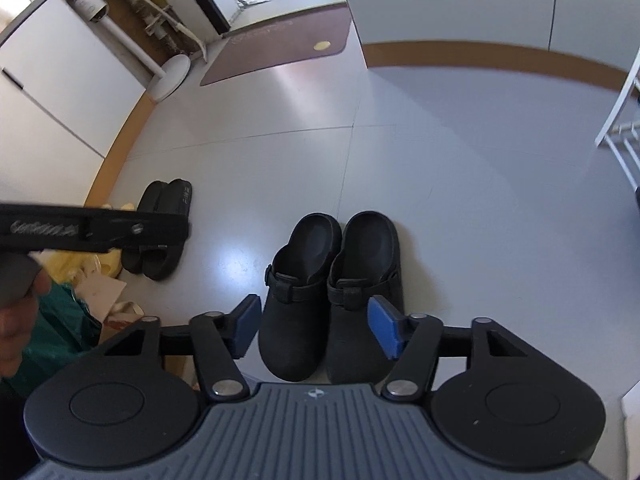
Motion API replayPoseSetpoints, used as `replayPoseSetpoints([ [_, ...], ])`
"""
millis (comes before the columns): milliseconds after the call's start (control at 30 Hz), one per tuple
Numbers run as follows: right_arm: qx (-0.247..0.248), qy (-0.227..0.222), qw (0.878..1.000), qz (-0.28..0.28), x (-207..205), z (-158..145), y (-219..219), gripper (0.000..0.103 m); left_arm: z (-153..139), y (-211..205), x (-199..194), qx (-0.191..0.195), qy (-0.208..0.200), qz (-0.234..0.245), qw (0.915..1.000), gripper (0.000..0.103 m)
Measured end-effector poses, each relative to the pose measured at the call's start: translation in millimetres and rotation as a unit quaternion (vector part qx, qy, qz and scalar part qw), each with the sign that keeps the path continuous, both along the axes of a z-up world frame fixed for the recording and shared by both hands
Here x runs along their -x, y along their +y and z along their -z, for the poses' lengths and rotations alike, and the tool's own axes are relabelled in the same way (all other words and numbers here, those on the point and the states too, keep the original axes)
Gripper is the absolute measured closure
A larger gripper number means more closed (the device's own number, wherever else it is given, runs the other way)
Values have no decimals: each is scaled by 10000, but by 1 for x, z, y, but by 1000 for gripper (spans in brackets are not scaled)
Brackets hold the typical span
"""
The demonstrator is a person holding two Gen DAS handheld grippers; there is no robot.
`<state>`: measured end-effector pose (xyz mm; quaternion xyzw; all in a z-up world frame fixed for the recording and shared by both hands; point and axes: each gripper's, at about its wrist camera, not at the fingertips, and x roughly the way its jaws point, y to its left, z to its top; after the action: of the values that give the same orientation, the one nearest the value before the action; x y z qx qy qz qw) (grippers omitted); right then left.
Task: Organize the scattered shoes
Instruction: 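Move the right gripper over to the black clogs on the floor, then lower the right gripper into the black clogs' heels and grasp them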
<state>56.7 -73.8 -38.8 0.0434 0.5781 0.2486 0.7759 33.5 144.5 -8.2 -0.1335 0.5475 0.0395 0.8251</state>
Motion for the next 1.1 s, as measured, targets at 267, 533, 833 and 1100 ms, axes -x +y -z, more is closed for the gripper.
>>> replayPoseSetpoints([
  [267, -219, 359, 9990, 173, -20, 30, 14, 53, 6, 24, 0, -4, 134, -229, 9996, 16],
  [533, -73, 637, 9977, 231, -47, 83, 55, 53, 5, 25, -3, 128, 148, -301, 9994, 16],
  [833, -40, 942, 9945, 465, -68, 127, 74, 53, 1, 25, -19, 214, -2, -448, 9988, 14],
  [1100, 68, 1101, 9923, 560, -84, 163, 92, 53, 14, 39, -19, -16, 212, -605, 9979, 14],
])
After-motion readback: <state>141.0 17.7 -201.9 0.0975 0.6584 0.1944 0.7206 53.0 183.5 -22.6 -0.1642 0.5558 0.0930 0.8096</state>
